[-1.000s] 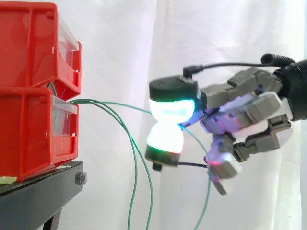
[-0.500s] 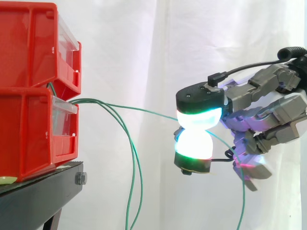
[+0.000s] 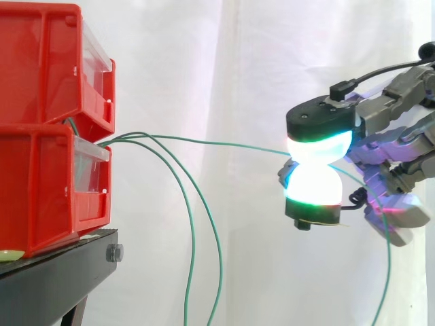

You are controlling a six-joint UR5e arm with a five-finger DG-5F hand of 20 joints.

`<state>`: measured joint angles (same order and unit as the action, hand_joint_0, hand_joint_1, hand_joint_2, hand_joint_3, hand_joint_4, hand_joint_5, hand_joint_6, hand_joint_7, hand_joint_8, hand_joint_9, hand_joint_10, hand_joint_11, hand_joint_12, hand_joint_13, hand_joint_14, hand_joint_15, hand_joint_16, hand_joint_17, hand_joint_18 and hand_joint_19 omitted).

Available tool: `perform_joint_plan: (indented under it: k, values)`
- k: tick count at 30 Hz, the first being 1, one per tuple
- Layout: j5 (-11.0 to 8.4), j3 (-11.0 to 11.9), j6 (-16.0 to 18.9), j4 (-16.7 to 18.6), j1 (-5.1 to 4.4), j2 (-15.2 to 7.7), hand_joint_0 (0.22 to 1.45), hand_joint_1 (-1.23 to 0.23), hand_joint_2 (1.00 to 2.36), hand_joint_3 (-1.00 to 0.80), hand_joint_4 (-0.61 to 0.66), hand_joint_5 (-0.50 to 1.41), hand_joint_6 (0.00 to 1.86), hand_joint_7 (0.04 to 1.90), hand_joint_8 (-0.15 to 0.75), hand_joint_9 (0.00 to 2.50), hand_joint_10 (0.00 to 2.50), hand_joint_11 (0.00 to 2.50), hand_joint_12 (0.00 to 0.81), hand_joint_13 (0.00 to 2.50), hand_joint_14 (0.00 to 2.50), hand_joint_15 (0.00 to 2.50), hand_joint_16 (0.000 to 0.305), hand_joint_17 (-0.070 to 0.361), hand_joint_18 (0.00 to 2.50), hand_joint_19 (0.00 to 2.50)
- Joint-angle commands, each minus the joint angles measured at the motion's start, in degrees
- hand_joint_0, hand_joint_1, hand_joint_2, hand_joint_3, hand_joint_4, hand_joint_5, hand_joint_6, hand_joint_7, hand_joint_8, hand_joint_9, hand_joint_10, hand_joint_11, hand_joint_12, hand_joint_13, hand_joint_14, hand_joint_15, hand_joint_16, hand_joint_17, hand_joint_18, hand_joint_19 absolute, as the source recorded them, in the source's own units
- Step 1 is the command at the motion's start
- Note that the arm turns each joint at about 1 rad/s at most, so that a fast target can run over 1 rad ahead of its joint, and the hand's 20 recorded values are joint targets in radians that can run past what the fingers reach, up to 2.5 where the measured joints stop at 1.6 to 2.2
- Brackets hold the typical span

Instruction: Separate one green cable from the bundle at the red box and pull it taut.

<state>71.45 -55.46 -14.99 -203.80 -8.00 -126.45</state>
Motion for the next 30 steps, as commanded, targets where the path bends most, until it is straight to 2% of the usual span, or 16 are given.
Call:
perform_joint_plan:
  k: [1, 5, 7, 9, 12, 23, 30]
  values:
    - [0.10, 0.00, -0.13, -2.39, 0.09, 0.59, 0.75, -0.69, 1.02, -0.17, 0.07, 0.14, 0.51, 1.42, 0.259, 2.08, 0.03, 0.82, 0.340, 1.36, 0.02, 0.71, 0.043, 0.096, 0.91, 0.83]
    - [0.80, -0.35, -0.13, -3.53, 0.18, 1.12, 0.75, -0.69, 1.02, -0.17, 0.07, 0.14, 0.51, 1.42, 0.259, 2.07, 0.03, 0.82, 0.342, 1.36, 0.02, 0.72, 0.042, 0.095, 0.92, 0.83]
    - [1.06, -2.02, -0.22, -3.62, -0.09, 2.43, 0.75, -0.69, 1.02, -0.17, 0.07, 0.14, 0.51, 1.42, 0.258, 2.07, 0.03, 0.83, 0.340, 1.36, 0.02, 0.72, 0.042, 0.095, 0.92, 0.83]
    - [0.97, -4.75, -0.39, -3.09, -0.35, 4.28, 0.75, -0.69, 1.02, -0.17, 0.07, 0.14, 0.51, 1.42, 0.259, 2.07, 0.03, 0.83, 0.338, 1.36, 0.02, 0.71, 0.042, 0.095, 0.92, 0.83]
    - [0.18, -5.89, -0.39, -1.95, -0.53, 4.89, 0.75, -0.69, 1.02, -0.17, 0.07, 0.14, 0.52, 1.42, 0.257, 2.07, 0.03, 0.83, 0.343, 1.36, 0.02, 0.72, 0.042, 0.095, 0.92, 0.83]
    - [0.01, -5.80, -1.62, -0.46, -0.70, 4.89, 0.75, -0.69, 1.02, -0.17, 0.07, 0.14, 0.52, 1.42, 0.259, 2.07, 0.03, 0.83, 0.340, 1.36, 0.02, 0.72, 0.042, 0.094, 0.92, 0.82]
    - [0.01, -5.89, -3.73, 3.06, -0.44, 4.81, 0.75, -0.69, 1.02, -0.17, 0.07, 0.14, 0.52, 1.42, 0.259, 2.07, 0.03, 0.84, 0.338, 1.36, 0.02, 0.72, 0.042, 0.094, 0.92, 0.82]
